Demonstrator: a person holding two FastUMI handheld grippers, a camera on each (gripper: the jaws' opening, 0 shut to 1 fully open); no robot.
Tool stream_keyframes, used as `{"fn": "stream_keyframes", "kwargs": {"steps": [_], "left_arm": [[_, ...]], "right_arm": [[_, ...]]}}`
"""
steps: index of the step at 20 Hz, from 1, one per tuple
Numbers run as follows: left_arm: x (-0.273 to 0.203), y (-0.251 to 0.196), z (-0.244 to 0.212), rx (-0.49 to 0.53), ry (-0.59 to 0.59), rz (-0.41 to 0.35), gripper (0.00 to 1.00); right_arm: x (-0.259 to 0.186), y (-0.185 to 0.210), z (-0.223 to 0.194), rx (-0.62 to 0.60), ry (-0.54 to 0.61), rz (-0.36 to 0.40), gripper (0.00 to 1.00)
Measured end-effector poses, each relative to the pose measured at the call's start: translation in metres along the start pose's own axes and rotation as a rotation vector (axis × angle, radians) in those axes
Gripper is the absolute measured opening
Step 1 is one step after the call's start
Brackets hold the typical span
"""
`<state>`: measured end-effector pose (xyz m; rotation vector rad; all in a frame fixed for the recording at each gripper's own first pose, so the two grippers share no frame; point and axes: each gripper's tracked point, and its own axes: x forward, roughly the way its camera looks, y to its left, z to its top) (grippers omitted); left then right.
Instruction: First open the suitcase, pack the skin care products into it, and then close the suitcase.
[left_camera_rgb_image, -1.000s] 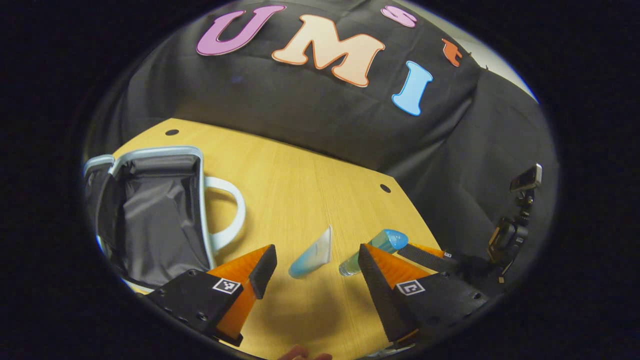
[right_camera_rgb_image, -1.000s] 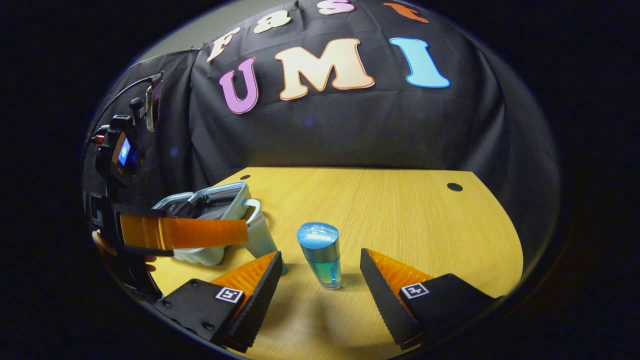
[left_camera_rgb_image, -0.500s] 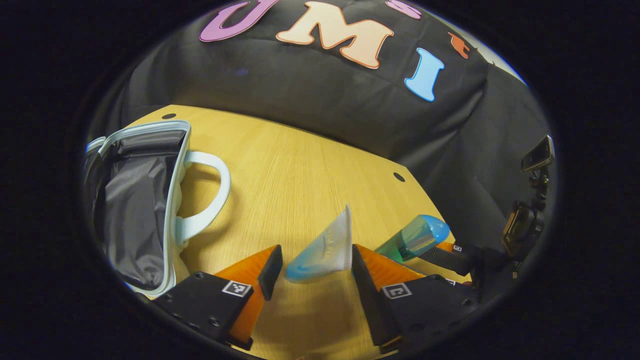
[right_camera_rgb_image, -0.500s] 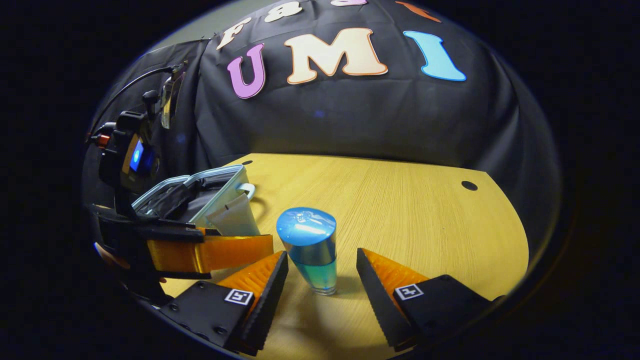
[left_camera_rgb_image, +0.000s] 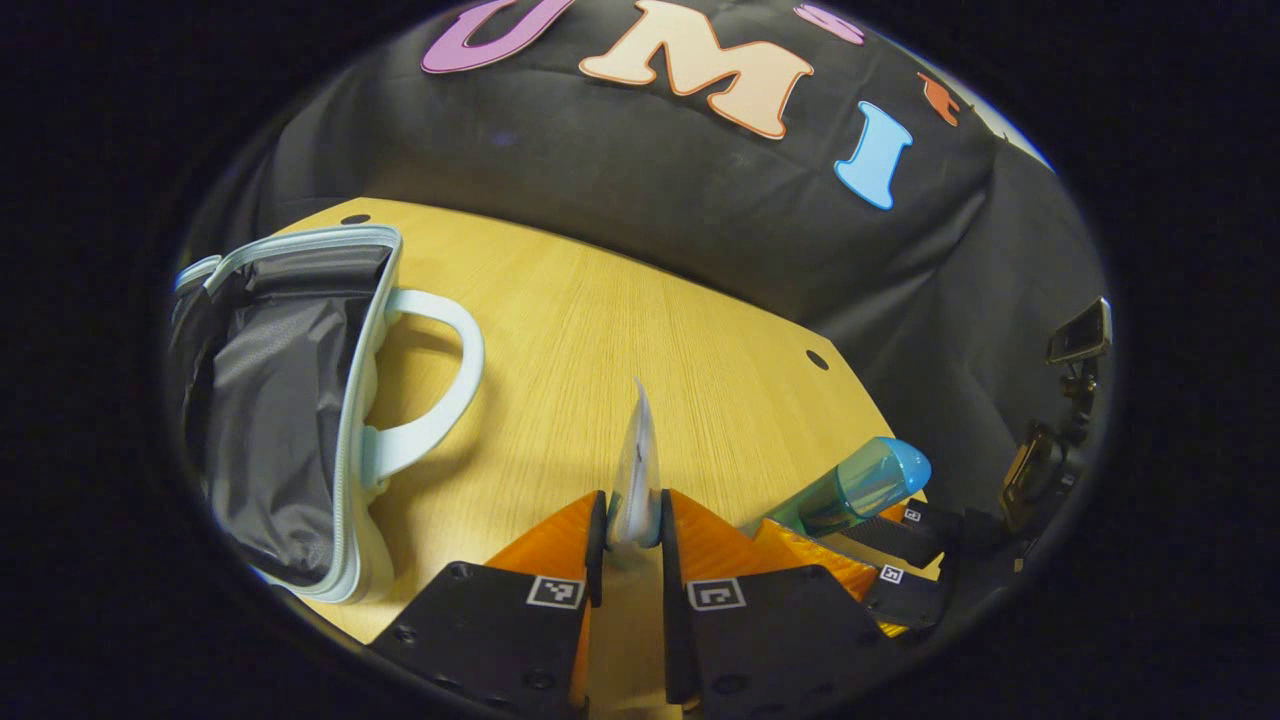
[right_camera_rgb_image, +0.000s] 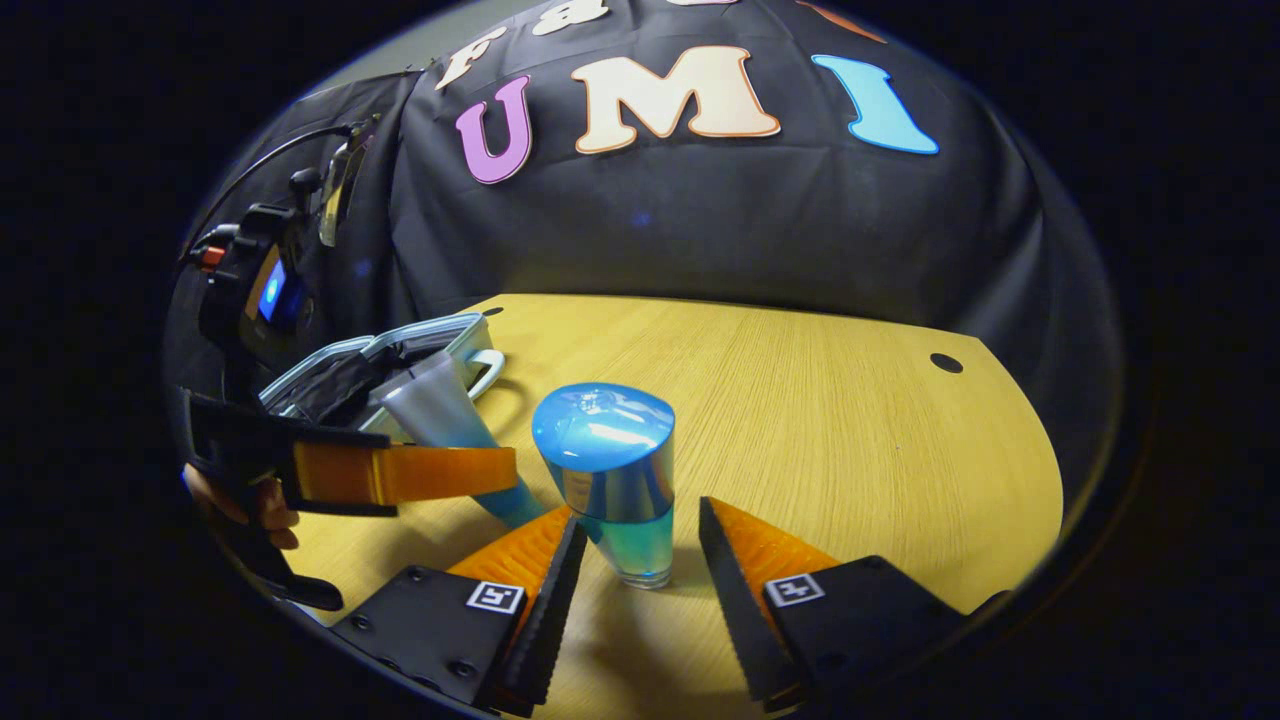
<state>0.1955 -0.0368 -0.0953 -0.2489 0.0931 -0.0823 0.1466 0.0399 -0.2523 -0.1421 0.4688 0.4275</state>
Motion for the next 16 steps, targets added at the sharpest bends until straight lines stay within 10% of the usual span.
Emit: {"fn": "stream_keyframes", "kwargs": {"steps": [7, 16], "left_arm": [[-0.066, -0.006, 0.062, -0.006, -0.074, -0.061, 0.22], [-0.144, 0.170, 0.064, -0.014, 0.140, 0.285, 0.22]], "right_arm": [[0.001, 0.004, 0.002, -0.037, -0.016, -0.003, 0.44], [-0.022, 0.001, 0.015, -0.017, 0.007, -0.068, 0.38]]}}
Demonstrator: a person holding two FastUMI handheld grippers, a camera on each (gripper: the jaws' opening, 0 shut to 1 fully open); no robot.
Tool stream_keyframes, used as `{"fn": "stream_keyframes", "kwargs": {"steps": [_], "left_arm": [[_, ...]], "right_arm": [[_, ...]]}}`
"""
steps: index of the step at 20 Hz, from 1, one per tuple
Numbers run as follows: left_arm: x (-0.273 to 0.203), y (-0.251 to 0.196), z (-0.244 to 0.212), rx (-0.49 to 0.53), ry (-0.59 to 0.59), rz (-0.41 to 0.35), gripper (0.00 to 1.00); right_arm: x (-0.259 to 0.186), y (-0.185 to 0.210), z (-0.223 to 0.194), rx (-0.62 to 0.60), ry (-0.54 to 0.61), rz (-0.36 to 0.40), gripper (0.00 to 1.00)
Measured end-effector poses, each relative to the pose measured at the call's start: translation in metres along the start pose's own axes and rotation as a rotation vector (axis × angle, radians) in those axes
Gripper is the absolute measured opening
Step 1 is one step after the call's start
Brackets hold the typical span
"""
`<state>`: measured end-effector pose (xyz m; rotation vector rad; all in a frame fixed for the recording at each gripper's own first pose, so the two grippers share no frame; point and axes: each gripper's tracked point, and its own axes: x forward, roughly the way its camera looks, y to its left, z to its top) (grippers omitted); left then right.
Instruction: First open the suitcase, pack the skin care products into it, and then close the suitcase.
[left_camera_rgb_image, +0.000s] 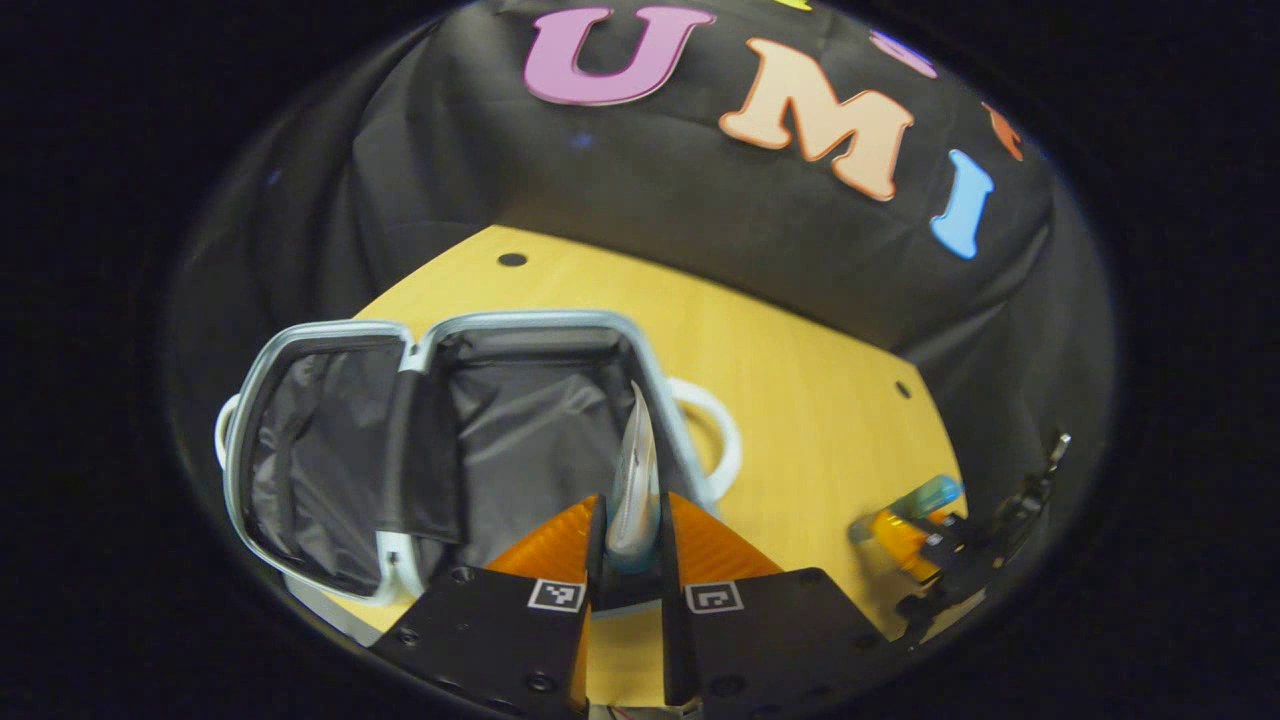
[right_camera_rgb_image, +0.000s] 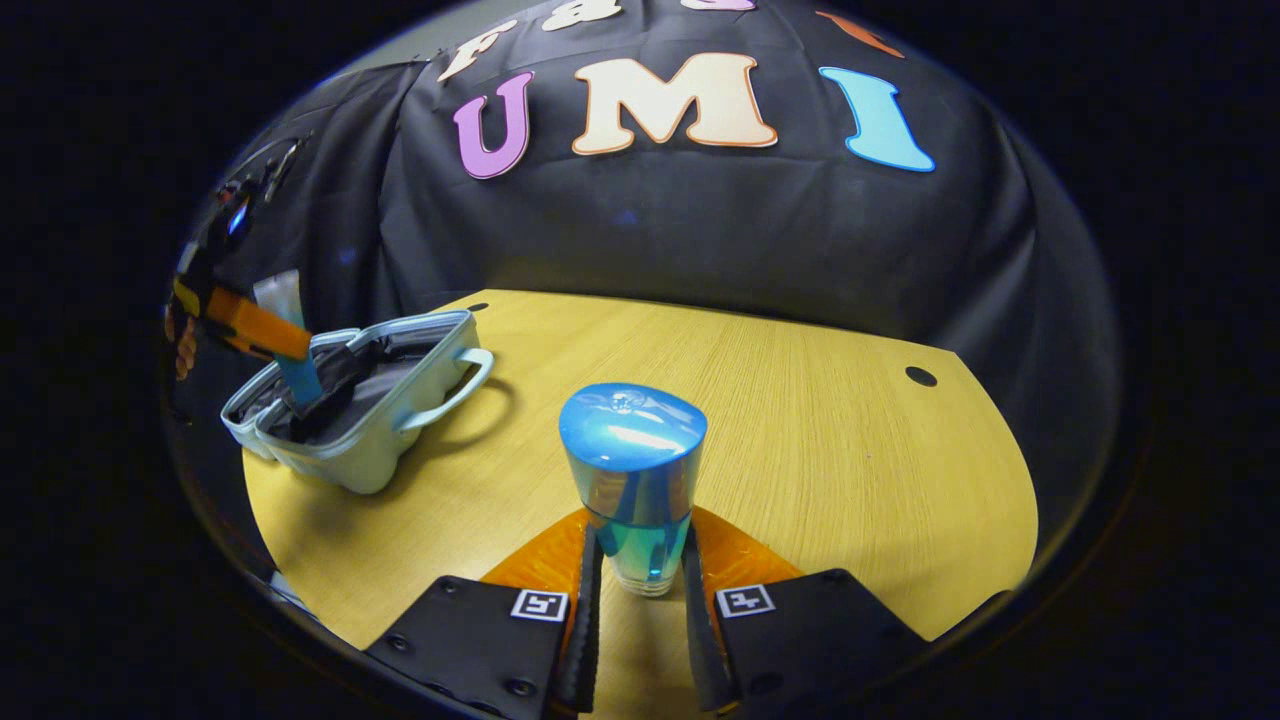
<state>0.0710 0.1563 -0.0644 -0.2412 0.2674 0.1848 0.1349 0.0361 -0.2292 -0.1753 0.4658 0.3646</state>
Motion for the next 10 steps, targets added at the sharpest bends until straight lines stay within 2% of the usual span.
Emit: {"fn": "stream_keyframes", "kwargs": {"steps": [1, 2, 5, 6, 10], "left_arm": [[0.003, 0.013, -0.009, 0.006, 0.057, 0.011, 0.19], [0.008, 0.023, -0.019, 0.015, 0.106, 0.014, 0.22], [0.022, 0.044, -0.048, 0.034, 0.257, 0.014, 0.22], [0.028, 0.048, -0.054, 0.032, 0.287, 0.002, 0.23], [0.039, 0.058, -0.061, 0.019, 0.350, -0.039, 0.22]], "right_arm": [[-0.004, 0.004, 0.006, 0.006, -0.003, -0.002, 0.38], [-0.010, 0.009, 0.010, 0.005, -0.004, -0.002, 0.37], [-0.023, 0.034, 0.030, -0.012, -0.017, 0.021, 0.39], [-0.028, 0.046, 0.036, -0.009, -0.018, 0.034, 0.37], [-0.038, 0.104, 0.062, 0.010, -0.036, 0.113, 0.39]]}}
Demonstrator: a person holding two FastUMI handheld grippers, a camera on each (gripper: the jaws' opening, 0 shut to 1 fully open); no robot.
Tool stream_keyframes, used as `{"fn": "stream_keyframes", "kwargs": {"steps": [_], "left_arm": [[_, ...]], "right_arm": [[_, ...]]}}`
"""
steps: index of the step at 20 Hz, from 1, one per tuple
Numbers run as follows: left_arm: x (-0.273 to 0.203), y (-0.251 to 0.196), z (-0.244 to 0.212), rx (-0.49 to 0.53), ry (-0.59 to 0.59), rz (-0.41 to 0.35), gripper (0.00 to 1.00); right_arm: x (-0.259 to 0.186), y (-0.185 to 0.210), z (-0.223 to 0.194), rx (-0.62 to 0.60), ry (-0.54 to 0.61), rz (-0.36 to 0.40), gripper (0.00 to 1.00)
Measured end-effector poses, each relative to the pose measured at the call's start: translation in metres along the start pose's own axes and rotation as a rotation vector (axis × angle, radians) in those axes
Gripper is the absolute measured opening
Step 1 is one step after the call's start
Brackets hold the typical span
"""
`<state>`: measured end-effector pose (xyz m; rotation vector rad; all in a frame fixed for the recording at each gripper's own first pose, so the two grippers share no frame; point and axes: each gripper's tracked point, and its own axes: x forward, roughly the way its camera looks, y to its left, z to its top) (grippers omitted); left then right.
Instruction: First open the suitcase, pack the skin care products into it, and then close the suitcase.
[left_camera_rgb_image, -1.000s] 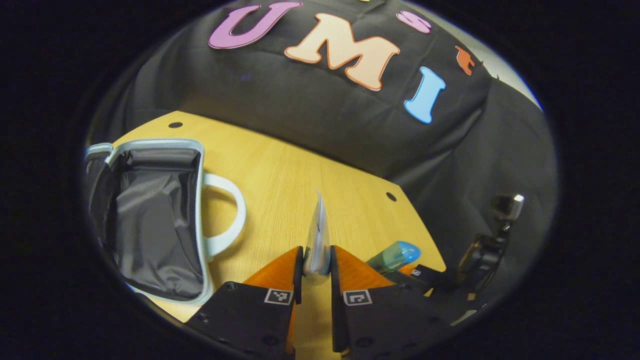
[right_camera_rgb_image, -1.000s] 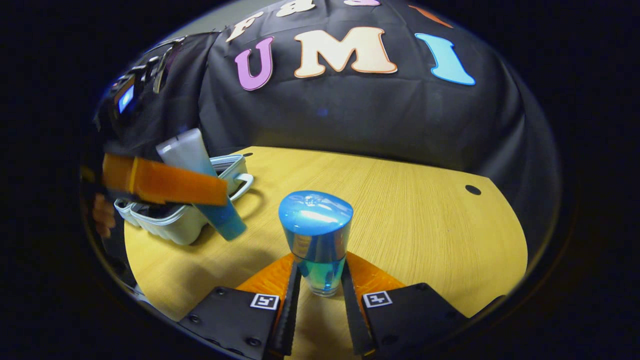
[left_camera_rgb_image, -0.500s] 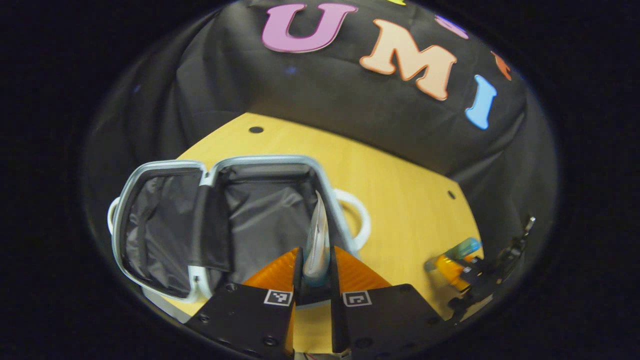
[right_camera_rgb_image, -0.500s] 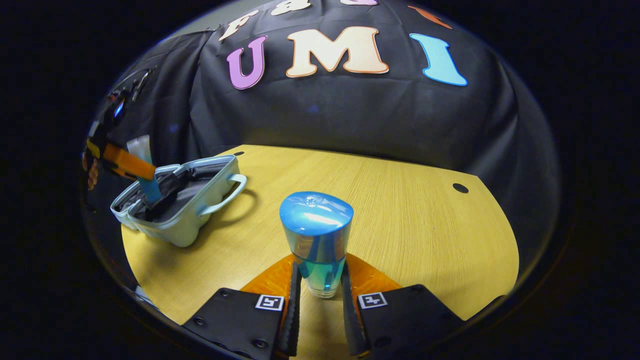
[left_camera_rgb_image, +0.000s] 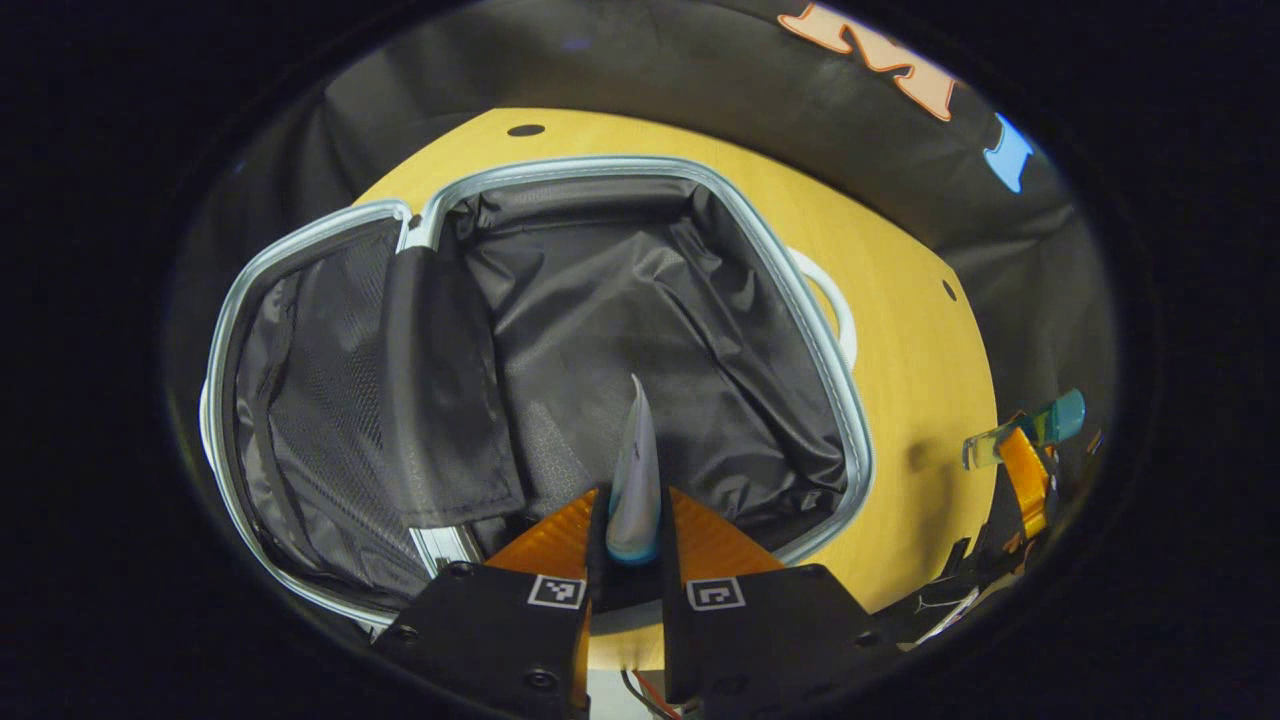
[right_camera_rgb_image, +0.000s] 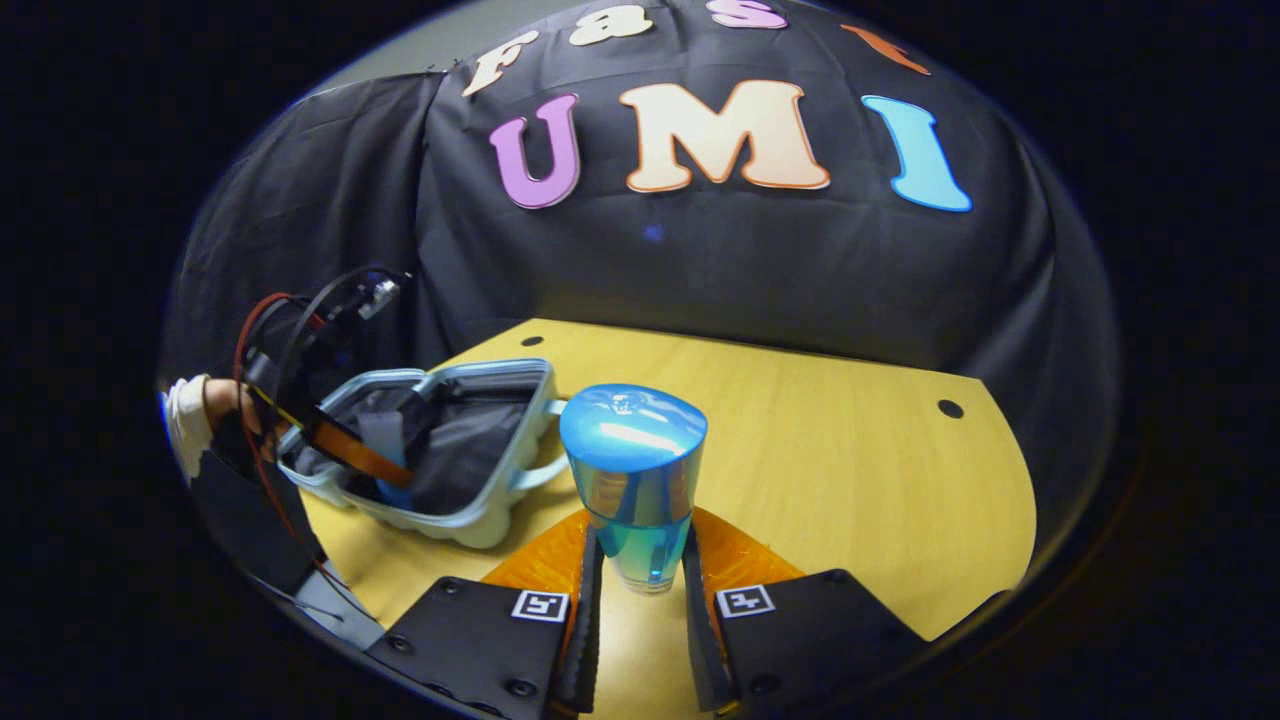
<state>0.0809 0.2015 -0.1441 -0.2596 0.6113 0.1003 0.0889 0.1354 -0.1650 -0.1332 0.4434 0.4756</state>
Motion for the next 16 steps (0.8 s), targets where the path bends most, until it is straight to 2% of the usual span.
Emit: {"fn": "stream_keyframes", "kwargs": {"steps": [3, 6, 8, 12, 14, 16], "left_arm": [[-0.004, 0.004, 0.011, 0.000, -0.034, -0.029, 0.24], [-0.015, 0.000, 0.018, -0.014, -0.072, -0.085, 0.85], [-0.032, 0.005, 0.023, -0.014, -0.119, -0.089, 0.96], [-0.079, 0.030, 0.031, -0.083, -0.231, -0.106, 0.96], [-0.106, 0.056, 0.033, -0.128, -0.290, -0.083, 0.96], [-0.132, 0.086, 0.038, -0.191, -0.355, -0.055, 0.96]], "right_arm": [[0.010, 0.049, 0.016, 0.008, -0.010, 0.074, 0.37], [0.029, 0.093, 0.025, -0.019, 0.000, 0.137, 0.39], [0.043, 0.122, 0.028, -0.016, 0.021, 0.186, 0.39], [0.082, 0.175, 0.022, 0.012, 0.072, 0.273, 0.39], [0.102, 0.190, 0.005, -0.009, 0.124, 0.281, 0.36], [0.117, 0.199, -0.016, -0.006, 0.197, 0.285, 0.39]]}}
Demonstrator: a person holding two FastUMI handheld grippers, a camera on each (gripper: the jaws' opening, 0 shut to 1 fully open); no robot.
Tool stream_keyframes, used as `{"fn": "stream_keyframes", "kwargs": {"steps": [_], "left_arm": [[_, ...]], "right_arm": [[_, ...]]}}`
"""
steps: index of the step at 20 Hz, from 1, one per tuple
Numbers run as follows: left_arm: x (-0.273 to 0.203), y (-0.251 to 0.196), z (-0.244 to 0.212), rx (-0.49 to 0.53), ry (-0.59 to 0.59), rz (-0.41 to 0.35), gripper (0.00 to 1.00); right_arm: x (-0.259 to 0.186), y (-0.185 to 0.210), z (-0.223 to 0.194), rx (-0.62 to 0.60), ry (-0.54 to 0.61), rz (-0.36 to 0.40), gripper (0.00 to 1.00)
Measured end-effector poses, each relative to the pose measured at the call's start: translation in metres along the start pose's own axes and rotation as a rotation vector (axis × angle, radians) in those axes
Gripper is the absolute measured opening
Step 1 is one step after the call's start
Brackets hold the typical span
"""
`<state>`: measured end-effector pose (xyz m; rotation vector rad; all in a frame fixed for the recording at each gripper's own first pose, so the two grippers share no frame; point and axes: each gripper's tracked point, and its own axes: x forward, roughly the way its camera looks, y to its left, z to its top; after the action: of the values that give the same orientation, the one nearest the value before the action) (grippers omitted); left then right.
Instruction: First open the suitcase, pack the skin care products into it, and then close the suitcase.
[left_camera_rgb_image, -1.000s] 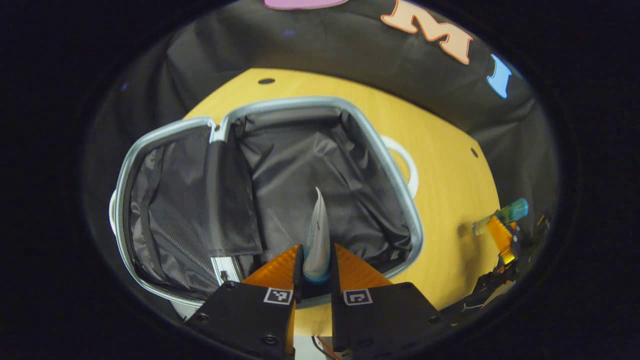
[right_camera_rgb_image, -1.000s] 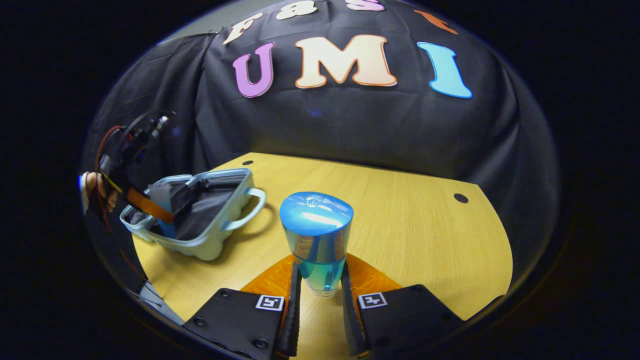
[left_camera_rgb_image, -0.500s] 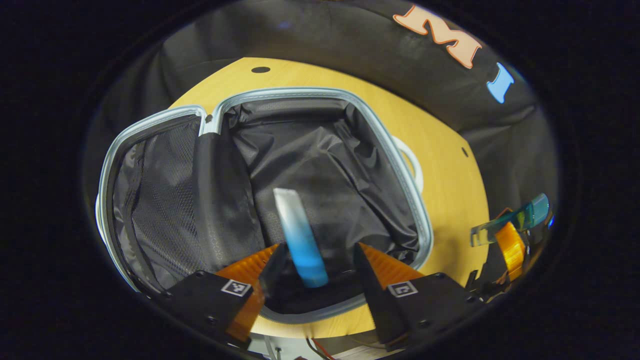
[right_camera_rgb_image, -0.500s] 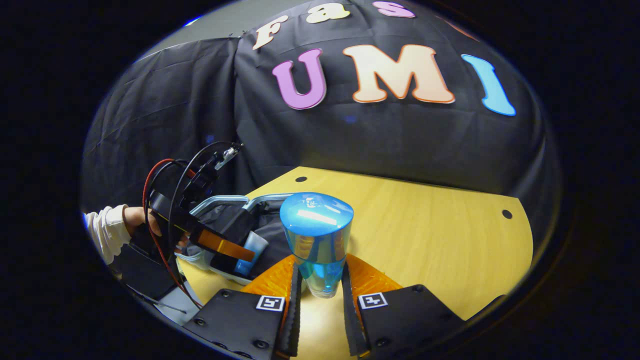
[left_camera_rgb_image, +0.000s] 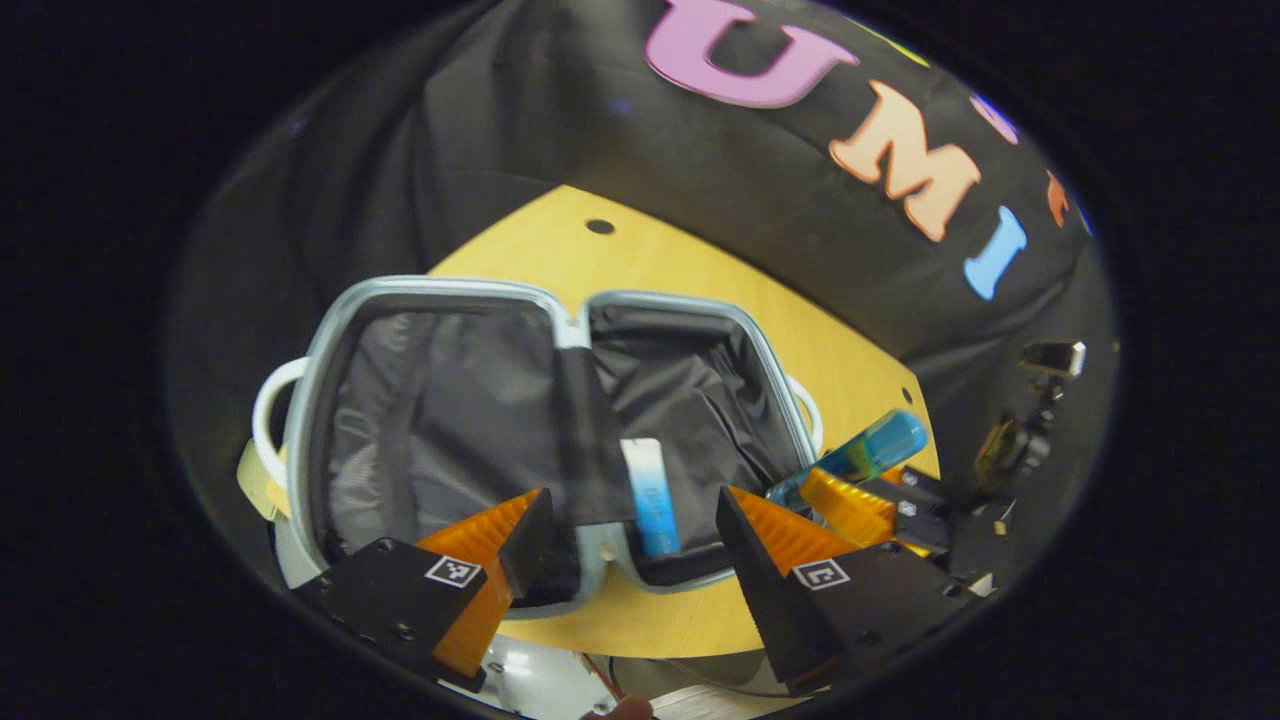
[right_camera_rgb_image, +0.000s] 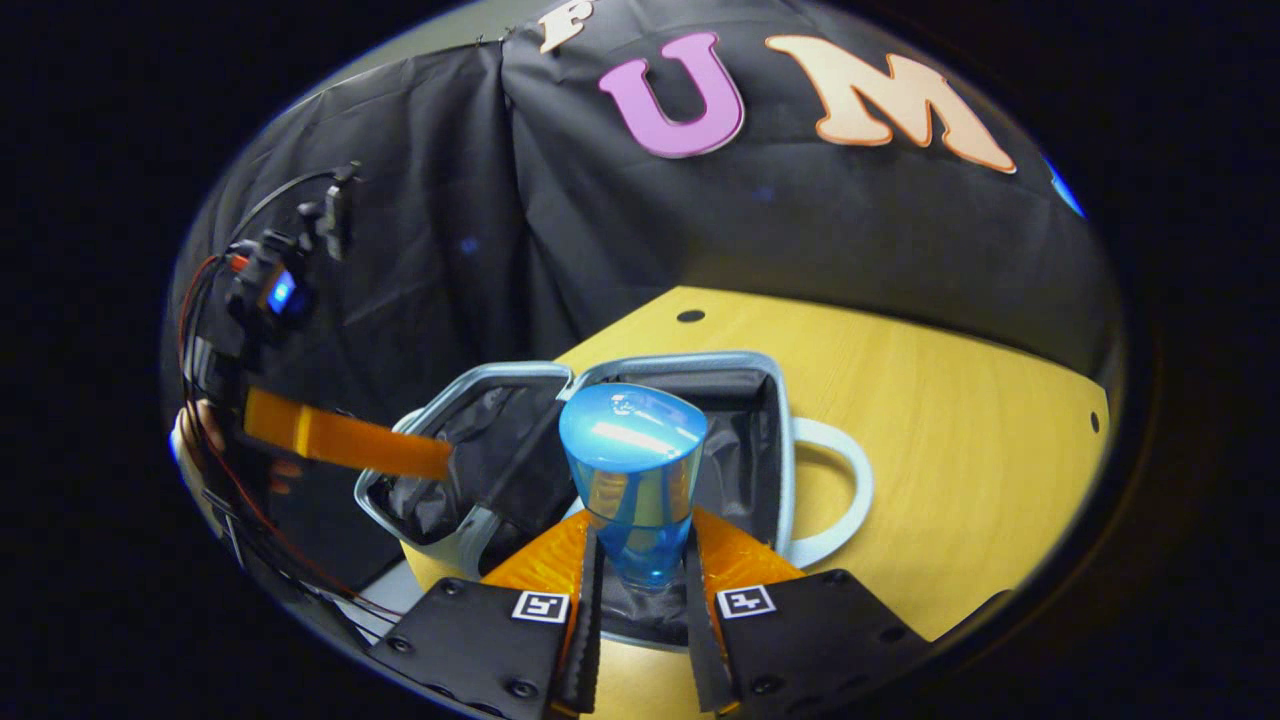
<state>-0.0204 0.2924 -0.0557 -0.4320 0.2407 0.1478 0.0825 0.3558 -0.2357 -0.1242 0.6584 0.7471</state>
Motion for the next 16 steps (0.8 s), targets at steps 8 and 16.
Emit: {"fn": "stream_keyframes", "kwargs": {"steps": [8, 16], "left_arm": [[-0.064, 0.138, 0.039, -0.239, -0.159, 0.190, 0.97], [-0.061, 0.210, 0.020, -0.410, -0.185, 0.273, 0.97]], "right_arm": [[0.029, -0.003, -0.038, 0.018, 0.170, -0.061, 0.37], [0.039, -0.008, -0.014, 0.019, 0.103, -0.068, 0.94]]}}
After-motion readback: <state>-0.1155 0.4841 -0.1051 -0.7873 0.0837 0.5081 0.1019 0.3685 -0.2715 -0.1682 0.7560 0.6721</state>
